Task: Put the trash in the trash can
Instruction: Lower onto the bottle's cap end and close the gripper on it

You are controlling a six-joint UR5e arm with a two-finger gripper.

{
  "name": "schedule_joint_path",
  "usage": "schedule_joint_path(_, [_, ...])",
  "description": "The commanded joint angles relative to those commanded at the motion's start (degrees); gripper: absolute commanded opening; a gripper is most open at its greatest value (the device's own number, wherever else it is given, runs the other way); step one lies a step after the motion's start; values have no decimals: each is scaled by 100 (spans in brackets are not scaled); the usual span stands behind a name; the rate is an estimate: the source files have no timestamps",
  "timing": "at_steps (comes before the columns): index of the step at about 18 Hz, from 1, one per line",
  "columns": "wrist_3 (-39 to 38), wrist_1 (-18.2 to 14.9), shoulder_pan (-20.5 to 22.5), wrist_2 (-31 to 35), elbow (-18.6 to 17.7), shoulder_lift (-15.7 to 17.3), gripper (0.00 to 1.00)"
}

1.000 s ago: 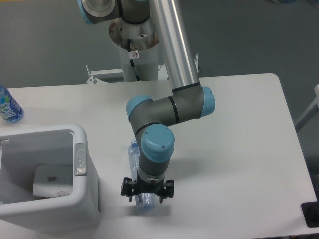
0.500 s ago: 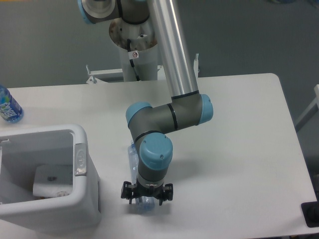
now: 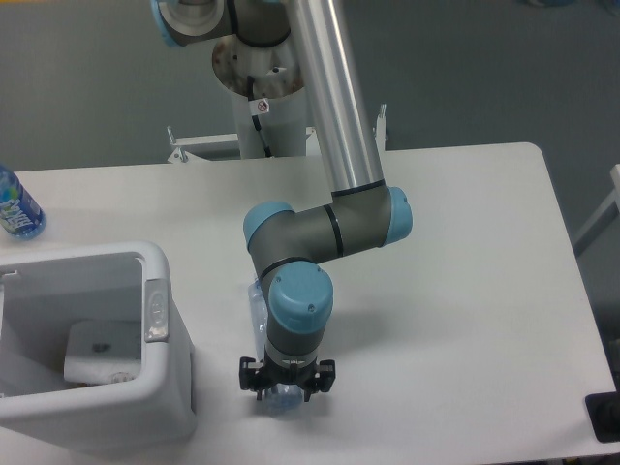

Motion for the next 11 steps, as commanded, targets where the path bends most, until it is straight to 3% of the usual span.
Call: schedule_joint_path(11, [61,9,0,9,-17,44,66])
